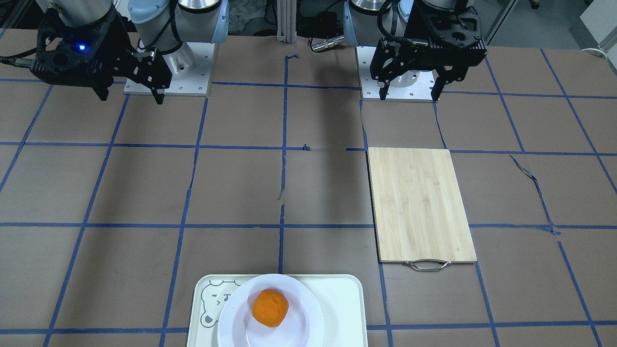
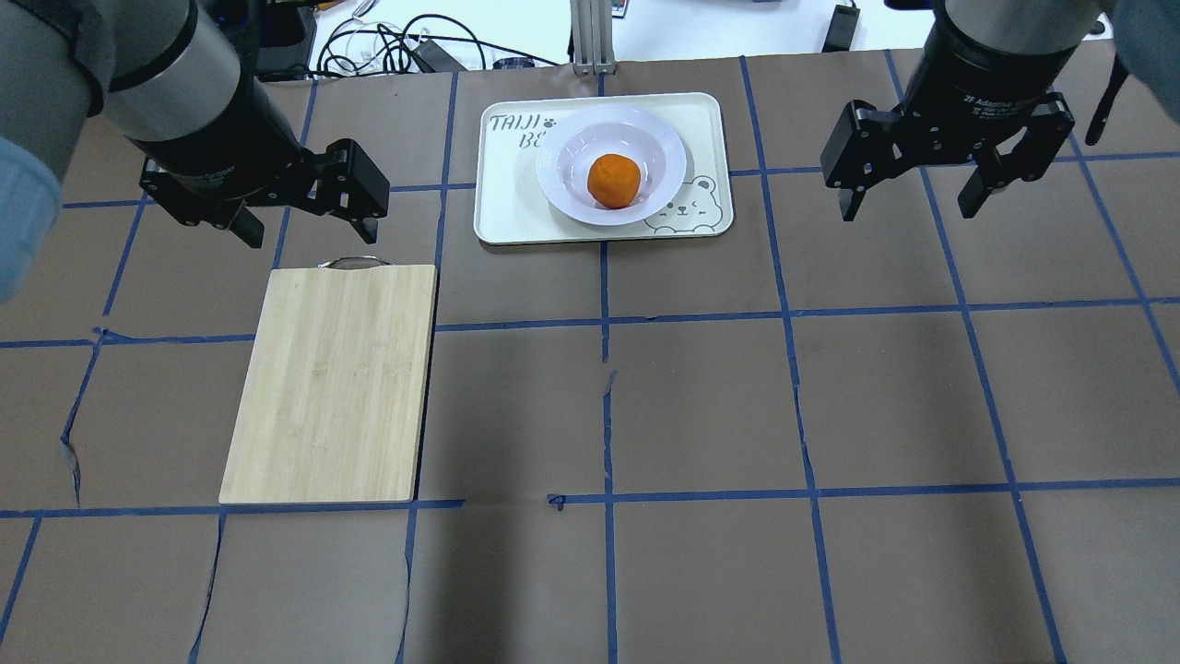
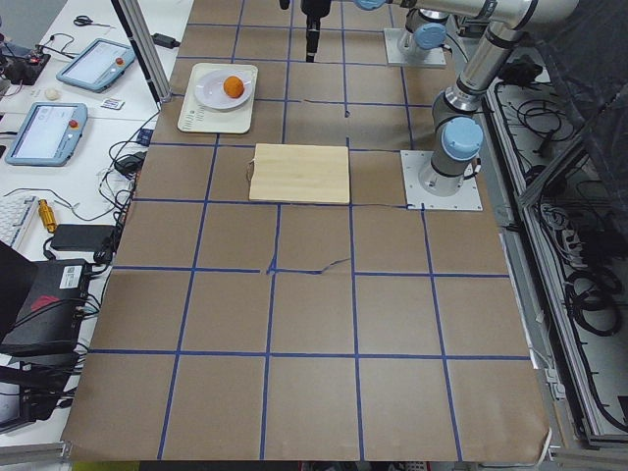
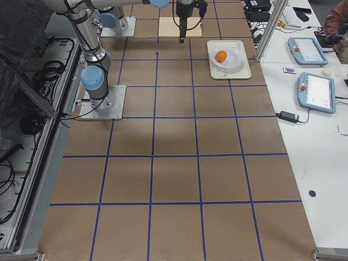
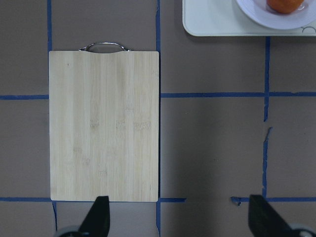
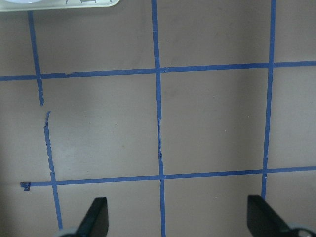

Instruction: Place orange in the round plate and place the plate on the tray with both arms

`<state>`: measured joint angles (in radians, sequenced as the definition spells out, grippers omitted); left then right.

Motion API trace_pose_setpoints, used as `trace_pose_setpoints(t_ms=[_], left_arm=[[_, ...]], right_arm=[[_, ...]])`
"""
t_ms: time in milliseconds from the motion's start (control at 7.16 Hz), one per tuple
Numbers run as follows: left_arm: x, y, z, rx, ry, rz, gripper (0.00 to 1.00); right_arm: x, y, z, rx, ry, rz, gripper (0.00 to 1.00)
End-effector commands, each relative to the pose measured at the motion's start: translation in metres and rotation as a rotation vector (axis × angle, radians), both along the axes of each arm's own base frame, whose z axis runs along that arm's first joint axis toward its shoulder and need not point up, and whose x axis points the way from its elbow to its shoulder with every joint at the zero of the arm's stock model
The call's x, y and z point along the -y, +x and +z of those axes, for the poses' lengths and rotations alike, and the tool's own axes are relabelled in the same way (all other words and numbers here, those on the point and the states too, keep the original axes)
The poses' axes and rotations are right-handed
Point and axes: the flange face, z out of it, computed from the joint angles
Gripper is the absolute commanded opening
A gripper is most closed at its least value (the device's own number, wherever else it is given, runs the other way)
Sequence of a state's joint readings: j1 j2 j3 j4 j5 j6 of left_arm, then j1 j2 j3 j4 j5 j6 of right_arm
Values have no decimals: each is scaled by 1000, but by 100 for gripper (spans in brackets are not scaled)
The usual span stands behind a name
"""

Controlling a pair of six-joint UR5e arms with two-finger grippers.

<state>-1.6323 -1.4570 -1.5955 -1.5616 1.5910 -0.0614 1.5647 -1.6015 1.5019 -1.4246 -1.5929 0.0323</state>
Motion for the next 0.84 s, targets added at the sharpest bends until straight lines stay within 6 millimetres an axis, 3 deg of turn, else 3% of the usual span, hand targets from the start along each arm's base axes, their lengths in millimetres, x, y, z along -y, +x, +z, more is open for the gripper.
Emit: trace_pose_setpoints(t_ms=[0, 279, 698], left_arm=[[-3, 0, 6, 1, -12, -3, 100], [5, 0, -8, 1, 15, 0, 100], [3, 1, -4, 0, 8, 0, 100]], right_arm=[[0, 0, 0, 1, 1, 0, 100], [0, 0, -1, 1, 3, 0, 100], [1, -1, -2, -1, 4, -1, 100]])
